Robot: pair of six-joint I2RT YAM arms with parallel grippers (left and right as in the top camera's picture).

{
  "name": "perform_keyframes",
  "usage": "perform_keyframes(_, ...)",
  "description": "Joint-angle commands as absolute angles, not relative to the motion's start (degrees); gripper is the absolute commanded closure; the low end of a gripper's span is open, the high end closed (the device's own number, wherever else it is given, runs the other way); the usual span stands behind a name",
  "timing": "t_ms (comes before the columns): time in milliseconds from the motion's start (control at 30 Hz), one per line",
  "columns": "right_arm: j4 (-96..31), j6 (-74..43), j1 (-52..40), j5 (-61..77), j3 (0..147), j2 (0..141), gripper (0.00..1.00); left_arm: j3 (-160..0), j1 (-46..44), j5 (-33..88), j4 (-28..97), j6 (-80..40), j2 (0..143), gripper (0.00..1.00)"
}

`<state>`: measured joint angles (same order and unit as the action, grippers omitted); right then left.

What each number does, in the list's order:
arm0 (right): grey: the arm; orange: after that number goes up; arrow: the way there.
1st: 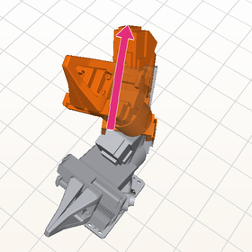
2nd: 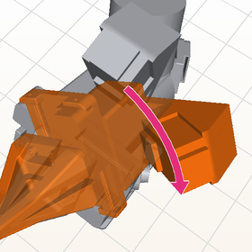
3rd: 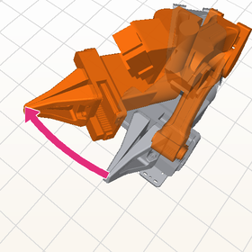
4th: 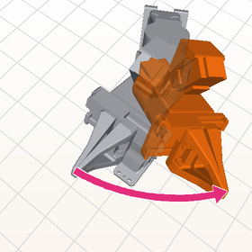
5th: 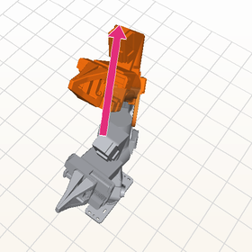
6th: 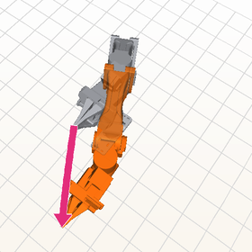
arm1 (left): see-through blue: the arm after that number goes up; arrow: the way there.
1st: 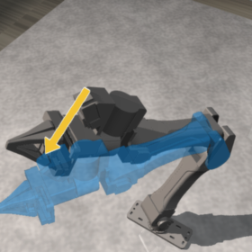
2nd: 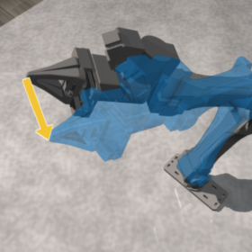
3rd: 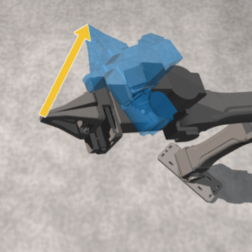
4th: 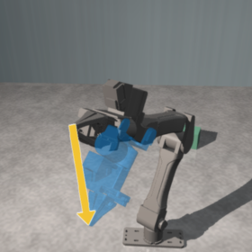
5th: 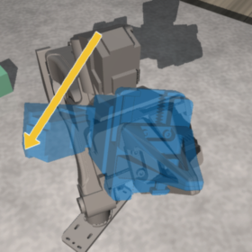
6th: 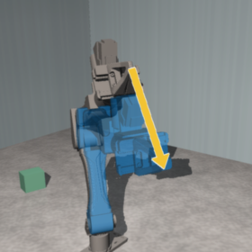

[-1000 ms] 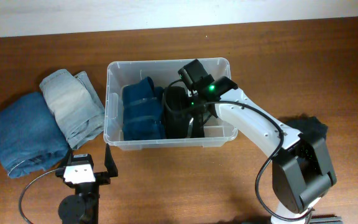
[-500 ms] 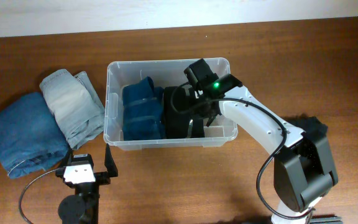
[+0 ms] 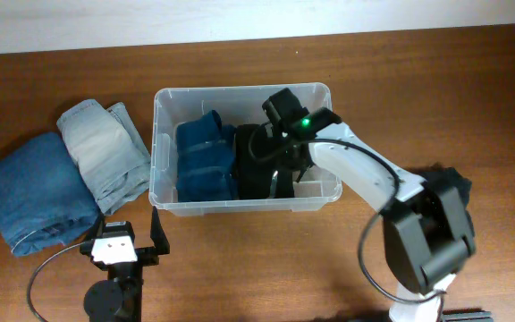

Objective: Pack container
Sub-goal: 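Press the black item down into the bin with the right gripper, then open the right gripper and withdraw it to the right side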

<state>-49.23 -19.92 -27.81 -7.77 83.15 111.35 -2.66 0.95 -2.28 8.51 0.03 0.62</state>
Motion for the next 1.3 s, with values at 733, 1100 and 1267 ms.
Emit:
perform_keyframes(733, -42.6, -15.2, -26.9, 11.9, 83.9, 114.5, 0.96, -2.3, 1.3, -1.7, 8.4, 0.9, 0.3, 0.01)
perform_keyframes(1100, -42.6, -13.9, -26.9, 5.8, 83.9, 114.5, 0.96, -2.3, 1.3, -1.7, 8.4, 0.9, 0.3, 0.01)
perform_keyframes(1267, -47.1, -12.2, -26.2, 2.7, 89.2, 112.6, 0.95, -2.3, 1.3, -1.7, 8.4, 0.9, 0.3, 0.01)
